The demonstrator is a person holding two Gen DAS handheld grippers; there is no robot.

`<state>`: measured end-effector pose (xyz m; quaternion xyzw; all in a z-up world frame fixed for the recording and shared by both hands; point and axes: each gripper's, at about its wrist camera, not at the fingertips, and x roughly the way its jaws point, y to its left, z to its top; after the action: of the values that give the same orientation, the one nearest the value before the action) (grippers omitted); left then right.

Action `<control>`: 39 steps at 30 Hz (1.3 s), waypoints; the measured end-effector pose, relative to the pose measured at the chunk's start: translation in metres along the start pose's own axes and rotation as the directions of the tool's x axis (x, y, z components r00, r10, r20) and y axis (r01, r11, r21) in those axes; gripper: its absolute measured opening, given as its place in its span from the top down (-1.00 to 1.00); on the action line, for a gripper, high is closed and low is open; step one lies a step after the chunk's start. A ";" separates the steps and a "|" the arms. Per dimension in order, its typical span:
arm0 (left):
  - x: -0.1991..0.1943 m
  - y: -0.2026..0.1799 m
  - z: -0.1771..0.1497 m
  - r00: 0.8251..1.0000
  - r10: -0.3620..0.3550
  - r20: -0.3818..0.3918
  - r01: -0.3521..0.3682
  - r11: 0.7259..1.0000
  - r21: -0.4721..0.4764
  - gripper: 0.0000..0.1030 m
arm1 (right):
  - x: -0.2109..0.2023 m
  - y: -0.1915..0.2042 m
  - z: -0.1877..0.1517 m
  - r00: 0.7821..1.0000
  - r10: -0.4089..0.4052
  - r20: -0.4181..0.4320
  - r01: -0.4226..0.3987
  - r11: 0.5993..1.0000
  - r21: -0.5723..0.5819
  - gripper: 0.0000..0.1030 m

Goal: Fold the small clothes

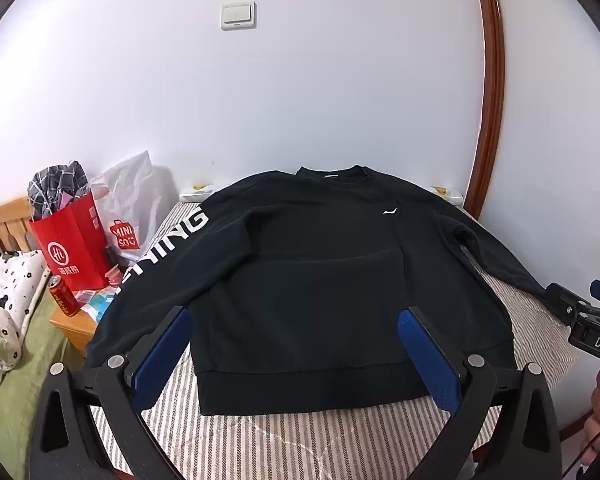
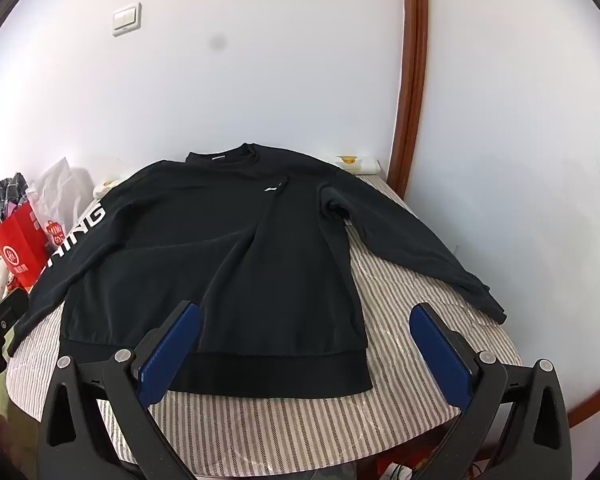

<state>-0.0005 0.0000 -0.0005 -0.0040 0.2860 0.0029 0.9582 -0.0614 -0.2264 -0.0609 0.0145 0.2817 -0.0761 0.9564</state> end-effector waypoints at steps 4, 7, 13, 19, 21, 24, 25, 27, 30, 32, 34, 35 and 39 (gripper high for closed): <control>0.001 0.001 -0.002 1.000 -0.002 -0.002 0.002 1.000 0.021 -1.00 | -0.002 0.001 -0.001 1.000 0.015 0.008 -0.016 1.000 0.017 -1.00; 0.002 0.002 -0.003 1.000 -0.012 -0.005 0.012 1.000 0.021 -1.00 | -0.002 0.003 -0.002 1.000 0.008 0.007 -0.008 1.000 0.014 -1.00; -0.003 -0.008 0.004 1.000 -0.007 0.007 0.007 1.000 0.014 -1.00 | 0.002 0.002 0.000 1.000 0.001 0.000 -0.001 1.000 0.004 -1.00; -0.001 -0.007 0.005 1.000 -0.011 0.007 0.011 1.000 0.006 -1.00 | -0.003 0.006 -0.002 1.000 -0.001 0.009 0.001 1.000 0.001 -1.00; -0.003 -0.008 0.003 1.000 -0.005 0.015 0.005 1.000 0.005 -1.00 | -0.004 0.005 -0.003 1.000 0.000 0.012 0.000 1.000 0.001 -1.00; -0.004 -0.007 0.003 1.000 -0.003 0.014 0.003 1.000 0.000 -1.00 | -0.006 0.005 -0.002 1.000 0.001 0.015 -0.001 1.000 0.000 -1.00; -0.004 -0.007 0.003 1.000 -0.007 0.013 0.007 1.000 -0.003 -1.00 | -0.006 0.004 -0.002 1.000 0.004 0.015 -0.004 1.000 0.001 -1.00; -0.004 -0.007 0.002 1.000 -0.012 0.008 0.012 1.000 -0.007 -1.00 | -0.007 0.005 -0.001 1.000 0.002 0.016 -0.002 1.000 -0.001 -1.00; -0.004 -0.007 0.003 1.000 -0.014 0.010 0.014 1.000 -0.008 -1.00 | -0.007 0.005 -0.002 1.000 0.002 0.018 -0.002 1.000 -0.001 -1.00; -0.006 -0.007 0.002 1.000 -0.012 0.014 0.012 1.000 -0.003 -1.00 | -0.008 0.006 -0.001 1.000 0.002 0.017 -0.002 1.000 0.000 -1.00; -0.006 -0.008 0.002 1.000 -0.005 0.017 0.005 1.000 -0.001 -1.00 | -0.008 0.005 -0.002 1.000 0.003 0.018 -0.003 1.000 0.001 -1.00; -0.007 -0.008 0.002 1.000 -0.007 0.015 0.007 1.000 -0.001 -1.00 | -0.008 0.005 -0.001 1.000 0.004 0.018 -0.004 1.000 0.002 -1.00; -0.009 -0.008 0.003 1.000 -0.007 0.019 0.007 1.000 -0.001 -1.00 | -0.008 0.005 -0.002 1.000 0.003 0.016 -0.003 1.000 0.000 -1.00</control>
<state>-0.0063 -0.0075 0.0070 -0.0057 0.2770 -0.0002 0.9609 -0.0687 -0.2202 -0.0579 0.0143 0.2740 -0.0749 0.9587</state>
